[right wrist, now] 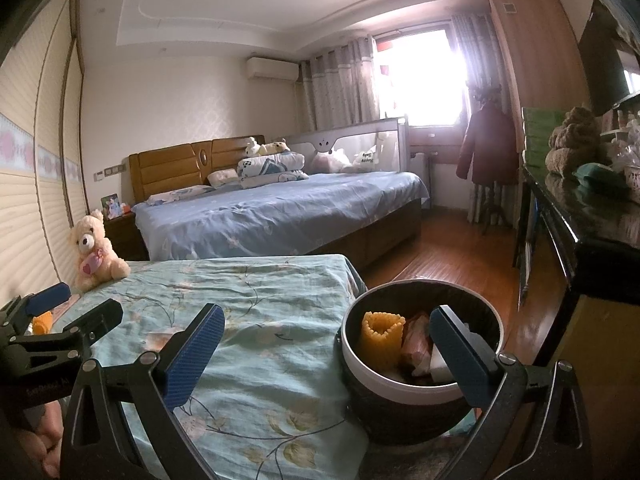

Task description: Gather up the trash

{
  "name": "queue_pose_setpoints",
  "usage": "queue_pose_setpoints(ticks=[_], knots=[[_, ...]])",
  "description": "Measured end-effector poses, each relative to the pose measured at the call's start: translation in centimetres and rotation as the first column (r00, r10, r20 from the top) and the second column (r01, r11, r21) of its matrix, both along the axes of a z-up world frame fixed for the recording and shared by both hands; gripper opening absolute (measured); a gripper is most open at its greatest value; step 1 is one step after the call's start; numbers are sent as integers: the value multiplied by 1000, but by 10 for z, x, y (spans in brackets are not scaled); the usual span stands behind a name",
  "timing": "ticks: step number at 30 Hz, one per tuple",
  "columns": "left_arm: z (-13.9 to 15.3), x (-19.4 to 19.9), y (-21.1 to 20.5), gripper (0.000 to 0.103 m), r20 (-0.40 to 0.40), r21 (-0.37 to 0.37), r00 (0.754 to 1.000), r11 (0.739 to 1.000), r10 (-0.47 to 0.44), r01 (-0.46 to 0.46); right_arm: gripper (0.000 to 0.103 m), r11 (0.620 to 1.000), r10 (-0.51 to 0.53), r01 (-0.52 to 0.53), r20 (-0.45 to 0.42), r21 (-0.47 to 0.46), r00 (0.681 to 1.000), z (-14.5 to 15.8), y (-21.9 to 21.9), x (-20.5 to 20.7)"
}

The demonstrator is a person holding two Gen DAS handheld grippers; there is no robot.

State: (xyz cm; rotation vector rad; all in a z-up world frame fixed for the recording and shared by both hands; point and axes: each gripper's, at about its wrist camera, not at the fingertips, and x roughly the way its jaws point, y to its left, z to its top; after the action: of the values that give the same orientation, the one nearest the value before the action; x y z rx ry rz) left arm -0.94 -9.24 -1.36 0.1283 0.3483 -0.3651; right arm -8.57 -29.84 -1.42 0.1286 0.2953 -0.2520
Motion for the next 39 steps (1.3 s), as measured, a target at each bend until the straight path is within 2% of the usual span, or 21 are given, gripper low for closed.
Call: queue_pose_setpoints(ticks=[39], knots=[[0,-2,0,103,-5,-3,1000,1000,-6,6,103,1000,3,-3,-3,0,1000,-1,2,-1]])
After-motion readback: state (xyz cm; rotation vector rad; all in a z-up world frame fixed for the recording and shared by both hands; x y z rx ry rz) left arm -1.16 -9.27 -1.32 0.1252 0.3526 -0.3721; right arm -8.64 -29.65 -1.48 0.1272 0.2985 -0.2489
